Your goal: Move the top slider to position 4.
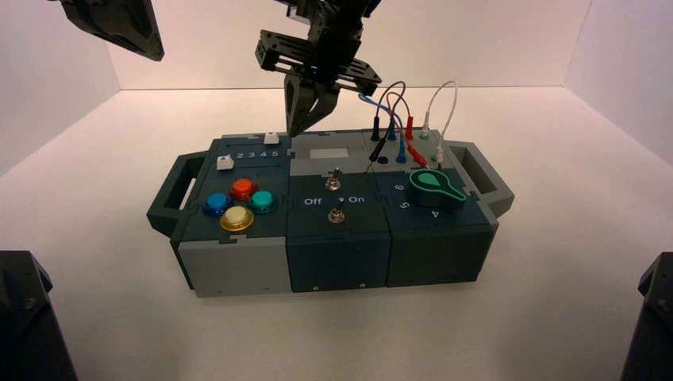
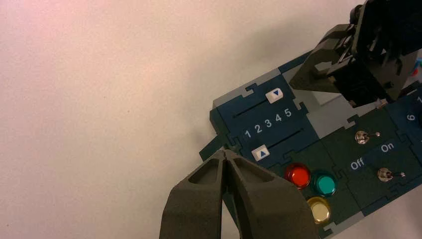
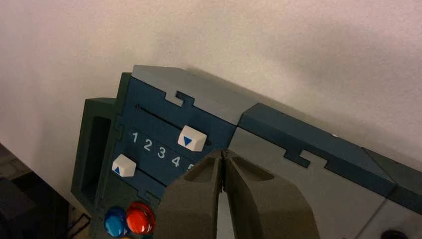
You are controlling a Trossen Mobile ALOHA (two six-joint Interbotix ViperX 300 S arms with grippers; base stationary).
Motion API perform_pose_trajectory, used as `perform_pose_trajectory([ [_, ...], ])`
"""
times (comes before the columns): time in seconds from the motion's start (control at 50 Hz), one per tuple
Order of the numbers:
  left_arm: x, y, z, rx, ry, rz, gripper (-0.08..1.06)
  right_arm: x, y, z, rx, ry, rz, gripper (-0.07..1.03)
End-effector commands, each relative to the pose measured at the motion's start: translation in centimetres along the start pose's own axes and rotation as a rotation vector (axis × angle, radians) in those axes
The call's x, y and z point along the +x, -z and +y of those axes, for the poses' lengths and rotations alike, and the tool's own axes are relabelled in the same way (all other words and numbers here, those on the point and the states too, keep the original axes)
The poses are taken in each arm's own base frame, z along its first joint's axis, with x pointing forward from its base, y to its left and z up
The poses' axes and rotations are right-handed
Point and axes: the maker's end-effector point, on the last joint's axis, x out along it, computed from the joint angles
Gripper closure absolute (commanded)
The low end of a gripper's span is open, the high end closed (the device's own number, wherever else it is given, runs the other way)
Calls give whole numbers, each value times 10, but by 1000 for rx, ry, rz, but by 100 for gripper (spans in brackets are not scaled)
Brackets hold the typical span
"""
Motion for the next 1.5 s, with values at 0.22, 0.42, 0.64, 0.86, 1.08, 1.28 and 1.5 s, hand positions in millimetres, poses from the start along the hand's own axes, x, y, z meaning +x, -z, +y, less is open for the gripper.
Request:
perform_pose_trajectory([
  [0.22,-4,-8,0,5,1,-23,101,-6,-13,14,-4,-29,-34,99],
  [0.42,-4,-7,0,5,1,-22,101,-5,-17,18,0,-41,-36,99],
  [0.64,-4,-7,0,5,1,-20,101,0,-16,27,-14,-49,-23,99],
  [0.86,-4,-7,0,5,1,-20,101,2,-13,29,-14,-51,-12,99],
  [1.08,-4,-7,0,5,1,-20,101,1,-11,27,-12,-49,-10,99],
  [1.28,-3,-6,0,5,1,-15,101,-5,-7,9,7,-24,-7,99],
  [1.5,-1,-6,-1,1,2,-8,101,-35,-5,-16,50,-5,-43,99],
])
